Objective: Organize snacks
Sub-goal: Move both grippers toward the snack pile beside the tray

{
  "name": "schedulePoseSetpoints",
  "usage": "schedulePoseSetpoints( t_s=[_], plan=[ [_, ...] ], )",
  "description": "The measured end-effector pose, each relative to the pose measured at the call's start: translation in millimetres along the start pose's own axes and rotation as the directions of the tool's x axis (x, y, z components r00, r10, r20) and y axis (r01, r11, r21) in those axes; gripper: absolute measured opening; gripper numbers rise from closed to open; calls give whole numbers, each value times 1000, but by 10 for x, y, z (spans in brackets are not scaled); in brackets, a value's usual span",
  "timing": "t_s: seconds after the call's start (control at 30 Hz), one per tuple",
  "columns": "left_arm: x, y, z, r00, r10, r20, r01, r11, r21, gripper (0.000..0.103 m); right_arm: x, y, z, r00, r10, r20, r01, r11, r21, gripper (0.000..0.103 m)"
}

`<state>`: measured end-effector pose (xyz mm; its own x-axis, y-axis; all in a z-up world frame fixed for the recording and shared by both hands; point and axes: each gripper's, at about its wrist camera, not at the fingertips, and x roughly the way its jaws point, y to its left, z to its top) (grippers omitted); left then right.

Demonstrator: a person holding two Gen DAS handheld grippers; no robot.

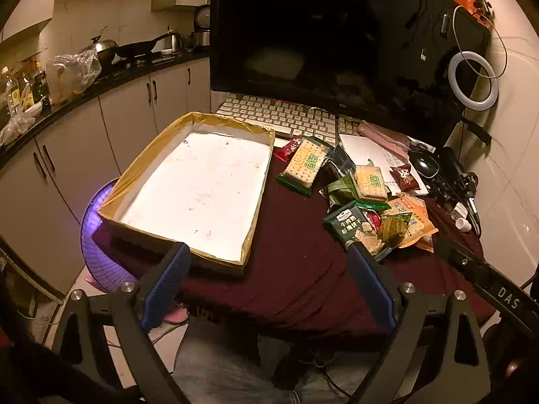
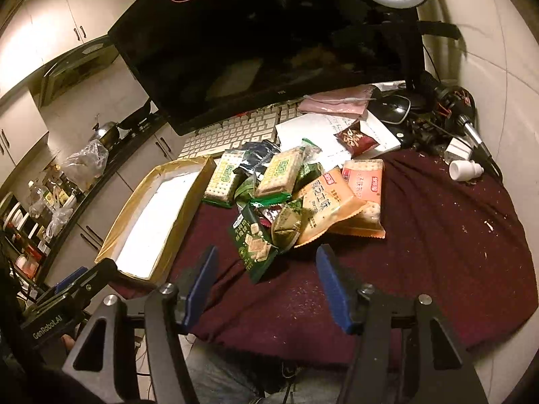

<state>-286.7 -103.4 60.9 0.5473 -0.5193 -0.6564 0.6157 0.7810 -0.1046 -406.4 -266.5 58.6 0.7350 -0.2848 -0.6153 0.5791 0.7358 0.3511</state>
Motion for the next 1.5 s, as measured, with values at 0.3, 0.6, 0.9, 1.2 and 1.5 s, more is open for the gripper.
schedulePoseSetpoints(
  t_s=[0.3,0.6,0.9,1.2,1.5],
  plan=[
    [15,53,22,999,-12,-49,11,1000,-13,94,98,-12,101,999,14,33,-17,998,66,62],
    [-293,101,140,997,83,-3,-83,996,-33,94,199,196,317,996,84,29,-86,994,73,62],
    [-359,-58,148,998,53,-46,-54,998,-26,94,147,20,389,992,109,68,-115,989,95,62],
    [-331,-33,185,999,53,-9,-54,998,-37,94,176,-73,409,992,120,39,-124,984,126,62],
    [262,11,243,991,-94,-94,87,994,-72,94,371,-272,400,991,121,-49,-114,985,128,55]
  ],
)
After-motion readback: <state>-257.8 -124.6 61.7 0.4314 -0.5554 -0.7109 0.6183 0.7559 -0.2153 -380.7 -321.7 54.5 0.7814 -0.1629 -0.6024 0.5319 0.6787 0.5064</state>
